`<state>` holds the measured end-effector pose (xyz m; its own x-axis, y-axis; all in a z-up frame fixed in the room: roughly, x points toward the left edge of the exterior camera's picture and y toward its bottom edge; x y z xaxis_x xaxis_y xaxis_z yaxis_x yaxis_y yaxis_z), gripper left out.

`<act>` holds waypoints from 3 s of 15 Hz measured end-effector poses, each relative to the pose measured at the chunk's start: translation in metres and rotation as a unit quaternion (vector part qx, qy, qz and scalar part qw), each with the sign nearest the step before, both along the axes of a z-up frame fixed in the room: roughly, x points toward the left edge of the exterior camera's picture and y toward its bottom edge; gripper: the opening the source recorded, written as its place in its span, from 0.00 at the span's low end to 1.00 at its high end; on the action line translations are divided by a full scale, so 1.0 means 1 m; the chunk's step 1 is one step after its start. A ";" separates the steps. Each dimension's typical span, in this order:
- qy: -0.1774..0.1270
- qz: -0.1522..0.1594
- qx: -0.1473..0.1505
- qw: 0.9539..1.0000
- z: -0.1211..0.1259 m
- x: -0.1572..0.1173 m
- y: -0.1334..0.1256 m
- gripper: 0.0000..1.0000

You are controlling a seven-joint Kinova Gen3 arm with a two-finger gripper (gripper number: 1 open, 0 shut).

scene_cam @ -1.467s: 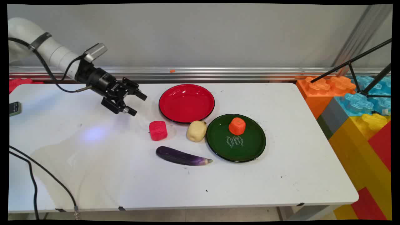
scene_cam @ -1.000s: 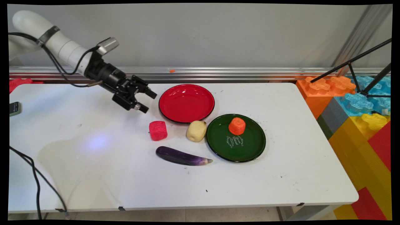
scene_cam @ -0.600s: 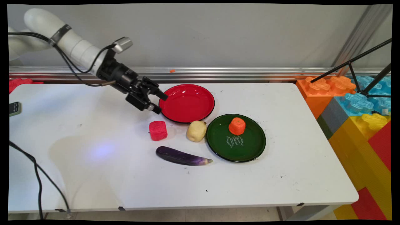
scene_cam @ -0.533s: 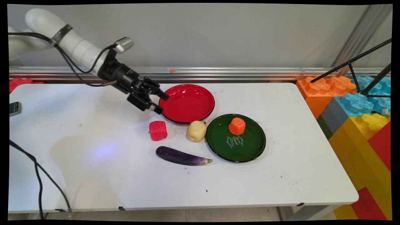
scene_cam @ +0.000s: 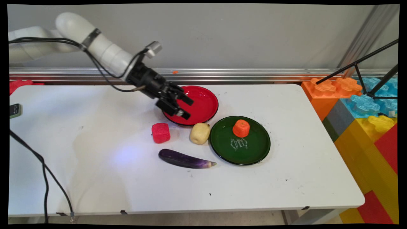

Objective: Pick up the mandarin from the green plate

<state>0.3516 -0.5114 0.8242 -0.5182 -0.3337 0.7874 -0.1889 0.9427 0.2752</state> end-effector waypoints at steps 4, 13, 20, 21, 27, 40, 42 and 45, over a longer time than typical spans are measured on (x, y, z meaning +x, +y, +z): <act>-0.002 0.003 -0.004 1.000 -0.007 -0.036 -0.020 1.00; -0.015 0.002 -0.010 1.000 -0.031 -0.089 -0.054 1.00; -0.023 -0.006 -0.012 1.000 -0.047 -0.109 -0.073 1.00; -0.023 -0.007 -0.012 1.000 -0.049 -0.112 -0.075 1.00; -0.029 -0.026 -0.010 0.999 -0.064 -0.128 -0.082 1.00; -0.031 -0.045 -0.017 0.998 -0.090 -0.163 -0.105 1.00; -0.031 -0.048 -0.020 0.998 -0.094 -0.167 -0.109 1.00; -0.031 -0.051 -0.024 0.998 -0.098 -0.173 -0.114 1.00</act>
<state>0.1783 -0.6250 0.7264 -0.5951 -0.2388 0.7674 -0.1065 0.9698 0.2192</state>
